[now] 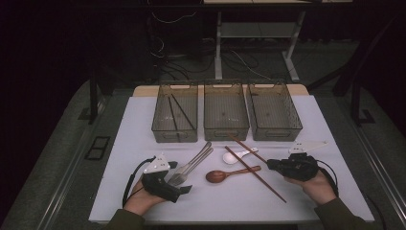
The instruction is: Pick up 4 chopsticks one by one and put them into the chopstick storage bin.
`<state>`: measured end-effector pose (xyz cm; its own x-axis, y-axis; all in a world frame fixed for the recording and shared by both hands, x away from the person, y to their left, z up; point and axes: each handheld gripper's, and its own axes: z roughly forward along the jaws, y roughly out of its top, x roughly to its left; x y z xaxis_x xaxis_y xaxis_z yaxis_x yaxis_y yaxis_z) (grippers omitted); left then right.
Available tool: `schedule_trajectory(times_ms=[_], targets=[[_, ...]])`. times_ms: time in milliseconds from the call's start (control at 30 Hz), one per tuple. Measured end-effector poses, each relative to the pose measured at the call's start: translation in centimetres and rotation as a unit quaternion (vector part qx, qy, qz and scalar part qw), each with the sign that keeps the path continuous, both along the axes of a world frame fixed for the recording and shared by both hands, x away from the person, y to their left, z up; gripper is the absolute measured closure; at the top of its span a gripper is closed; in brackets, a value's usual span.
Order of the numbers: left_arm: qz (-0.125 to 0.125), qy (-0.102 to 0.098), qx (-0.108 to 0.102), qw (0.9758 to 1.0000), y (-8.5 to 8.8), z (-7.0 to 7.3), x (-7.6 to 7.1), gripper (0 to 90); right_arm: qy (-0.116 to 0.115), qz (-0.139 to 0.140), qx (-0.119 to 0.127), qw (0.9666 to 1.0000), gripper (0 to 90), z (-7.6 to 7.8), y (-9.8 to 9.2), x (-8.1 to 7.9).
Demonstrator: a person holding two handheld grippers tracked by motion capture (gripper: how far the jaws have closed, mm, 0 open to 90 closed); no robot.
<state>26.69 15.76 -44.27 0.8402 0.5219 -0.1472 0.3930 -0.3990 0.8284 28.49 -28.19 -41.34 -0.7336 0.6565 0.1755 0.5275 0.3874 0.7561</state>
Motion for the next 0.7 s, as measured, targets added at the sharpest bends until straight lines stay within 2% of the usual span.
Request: schedule_trajectory(times_ms=[467, 700], targets=[[0.001, 0.0, -0.003, 1.0, -0.1, 0.0, 0.0, 0.0, -0.011, 0.003, 0.019, 0.9998, 84.3, 1.4, 0.9, 0.9], [0.001, 0.0, -0.003, 1.0, -0.1, 0.0, 0.0, 0.0, -0.024, 0.002, 0.025, 0.9994, 84.2, 2.1, 1.2, 1.4]])
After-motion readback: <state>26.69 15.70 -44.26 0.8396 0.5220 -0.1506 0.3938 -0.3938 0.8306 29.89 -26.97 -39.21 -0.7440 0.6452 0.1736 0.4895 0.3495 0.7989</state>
